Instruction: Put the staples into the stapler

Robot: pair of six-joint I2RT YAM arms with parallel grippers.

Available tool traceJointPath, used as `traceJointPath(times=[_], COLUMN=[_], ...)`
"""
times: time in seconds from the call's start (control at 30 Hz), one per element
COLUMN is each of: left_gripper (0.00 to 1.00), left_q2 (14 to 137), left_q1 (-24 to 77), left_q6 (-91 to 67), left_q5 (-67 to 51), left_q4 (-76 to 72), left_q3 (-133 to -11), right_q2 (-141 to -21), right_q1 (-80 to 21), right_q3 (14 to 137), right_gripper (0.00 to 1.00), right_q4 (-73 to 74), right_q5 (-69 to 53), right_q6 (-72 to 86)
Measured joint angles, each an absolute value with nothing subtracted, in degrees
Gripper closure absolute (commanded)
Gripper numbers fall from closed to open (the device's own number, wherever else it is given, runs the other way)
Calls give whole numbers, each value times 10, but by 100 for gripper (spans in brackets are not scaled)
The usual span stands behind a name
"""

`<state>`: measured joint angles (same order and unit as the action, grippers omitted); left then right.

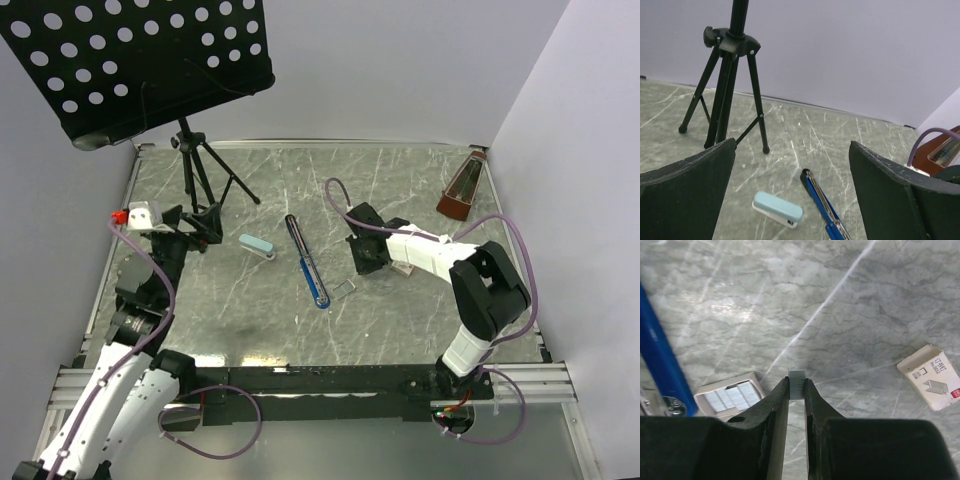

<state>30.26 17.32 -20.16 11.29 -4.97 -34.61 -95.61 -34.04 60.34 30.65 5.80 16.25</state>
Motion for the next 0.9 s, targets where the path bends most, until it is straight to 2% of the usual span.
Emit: traceJointPath(times=[0.2,0.4,0.63,0.9], left_gripper=[1,1,1,1], left_q2=[332,331,331,331], left_q1=[173,173,187,210], left_q6=[-185,-159,-141,-125], left_q5=[115,127,151,175], left_q4=[-135,-158,-174,-191], left_q3=[-312,-282,-281,-265], right_q2=[-973,-979,-994,-1009], right_q1=[-319,-309,-309,-303], right_q3=[602,597,600,626], right_gripper=[76,71,59,59], right_q4=[308,314,333,375], right_q5=[42,23,13,-2], right_q6=[153,153,156,163])
